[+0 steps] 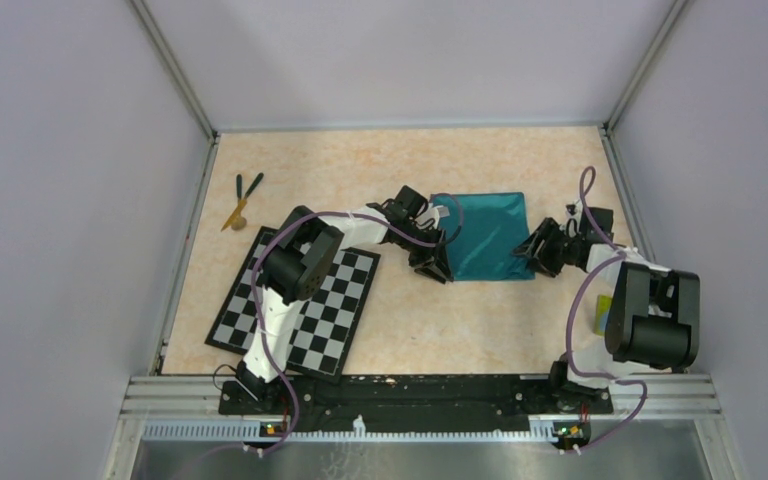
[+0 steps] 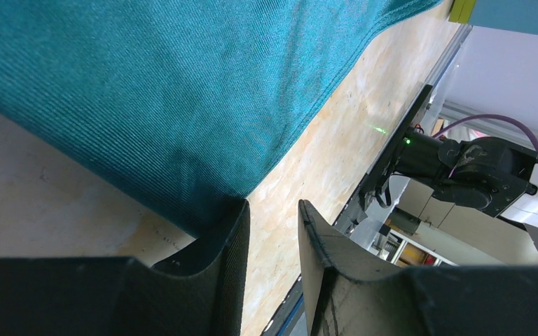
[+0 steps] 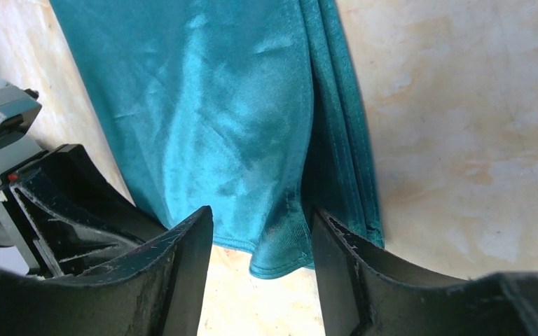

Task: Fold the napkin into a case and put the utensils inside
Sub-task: Pick up the top corner of the square-folded napkin from the center of the board.

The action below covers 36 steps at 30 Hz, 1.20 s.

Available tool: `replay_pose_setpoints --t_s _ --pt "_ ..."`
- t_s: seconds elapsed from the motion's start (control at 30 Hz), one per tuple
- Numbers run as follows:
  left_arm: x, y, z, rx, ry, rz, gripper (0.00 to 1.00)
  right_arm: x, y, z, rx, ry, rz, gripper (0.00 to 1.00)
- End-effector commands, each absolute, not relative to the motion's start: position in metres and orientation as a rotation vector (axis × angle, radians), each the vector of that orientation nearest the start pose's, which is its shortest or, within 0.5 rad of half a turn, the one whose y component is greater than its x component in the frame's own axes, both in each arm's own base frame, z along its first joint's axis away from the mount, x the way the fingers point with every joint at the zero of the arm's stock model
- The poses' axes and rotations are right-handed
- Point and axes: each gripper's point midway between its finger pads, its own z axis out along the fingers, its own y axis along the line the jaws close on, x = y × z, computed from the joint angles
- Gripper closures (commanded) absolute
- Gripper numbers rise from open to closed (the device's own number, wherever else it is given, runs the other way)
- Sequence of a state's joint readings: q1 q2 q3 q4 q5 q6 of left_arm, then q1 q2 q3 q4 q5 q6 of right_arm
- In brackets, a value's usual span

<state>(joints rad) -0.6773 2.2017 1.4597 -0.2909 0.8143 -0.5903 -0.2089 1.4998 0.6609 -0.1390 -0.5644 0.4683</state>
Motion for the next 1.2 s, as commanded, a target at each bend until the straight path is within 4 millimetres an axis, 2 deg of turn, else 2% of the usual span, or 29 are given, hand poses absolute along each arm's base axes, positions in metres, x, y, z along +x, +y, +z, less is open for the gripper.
replay_pose_setpoints --t_s 0.0,0.2,0.6,0.97,1.17 --pt "0.272 -0.406 0.041 0.515 2.765 -1.456 0.63 0.306 0.056 0.053 0.560 2.407 0.866 0.48" --pt "0.272 -0.406 0.039 0.510 2.772 -1.455 0.63 0.300 0.055 0.061 0.540 2.394 0.835 0.50" --pt "0.273 -0.405 0.040 0.511 2.768 -1.450 0.63 0.295 0.043 0.055 0.600 2.416 0.729 0.62" --pt "0.273 -0.406 0.041 0.514 2.763 -1.449 0.63 0.293 0.039 0.058 0.608 2.420 0.693 0.76" --pt "0.273 -0.406 0.041 0.513 2.764 -1.450 0.63 0.291 0.036 0.061 0.600 2.428 0.661 0.77"
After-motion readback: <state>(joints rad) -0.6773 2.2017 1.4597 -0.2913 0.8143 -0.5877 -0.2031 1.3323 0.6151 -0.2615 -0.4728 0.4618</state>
